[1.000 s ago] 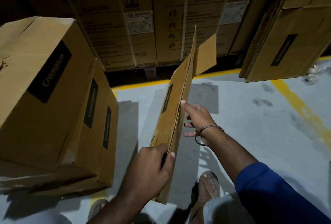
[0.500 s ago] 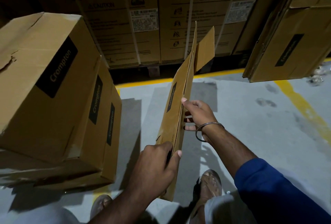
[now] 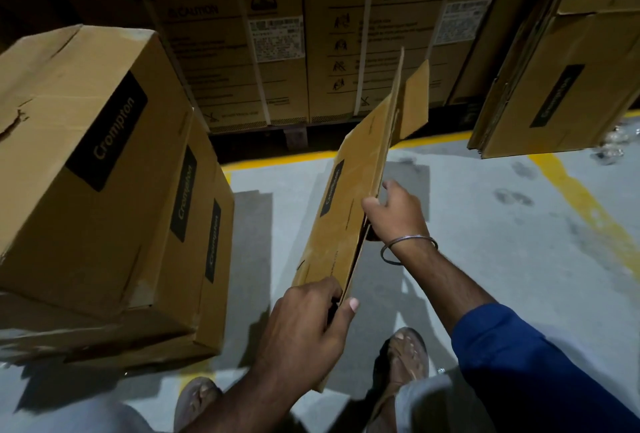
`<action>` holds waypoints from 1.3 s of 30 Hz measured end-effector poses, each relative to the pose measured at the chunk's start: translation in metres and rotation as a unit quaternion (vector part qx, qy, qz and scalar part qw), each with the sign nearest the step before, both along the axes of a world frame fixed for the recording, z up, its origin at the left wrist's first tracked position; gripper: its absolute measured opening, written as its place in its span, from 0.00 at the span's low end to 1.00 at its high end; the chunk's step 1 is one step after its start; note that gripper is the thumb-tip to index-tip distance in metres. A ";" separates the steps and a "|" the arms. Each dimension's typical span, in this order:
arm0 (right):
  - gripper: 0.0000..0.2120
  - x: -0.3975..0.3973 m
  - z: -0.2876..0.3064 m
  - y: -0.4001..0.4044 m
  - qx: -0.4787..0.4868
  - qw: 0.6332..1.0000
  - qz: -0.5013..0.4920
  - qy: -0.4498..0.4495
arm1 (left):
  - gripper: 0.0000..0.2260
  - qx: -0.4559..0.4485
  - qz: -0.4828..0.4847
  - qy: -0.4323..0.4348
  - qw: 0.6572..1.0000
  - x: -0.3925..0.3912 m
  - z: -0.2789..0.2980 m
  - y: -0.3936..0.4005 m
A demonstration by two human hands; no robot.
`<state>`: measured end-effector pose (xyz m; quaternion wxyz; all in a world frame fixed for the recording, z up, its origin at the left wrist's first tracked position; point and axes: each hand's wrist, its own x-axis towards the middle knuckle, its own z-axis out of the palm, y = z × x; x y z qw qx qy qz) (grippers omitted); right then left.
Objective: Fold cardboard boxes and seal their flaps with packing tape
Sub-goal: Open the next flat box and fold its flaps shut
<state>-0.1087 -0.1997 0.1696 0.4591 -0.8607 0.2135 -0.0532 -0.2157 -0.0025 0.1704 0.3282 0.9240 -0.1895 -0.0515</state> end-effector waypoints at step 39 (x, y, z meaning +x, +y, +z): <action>0.32 -0.009 0.029 -0.018 -0.114 0.993 0.039 0.002 | 0.12 -0.068 0.169 0.141 0.973 0.041 0.015 0.028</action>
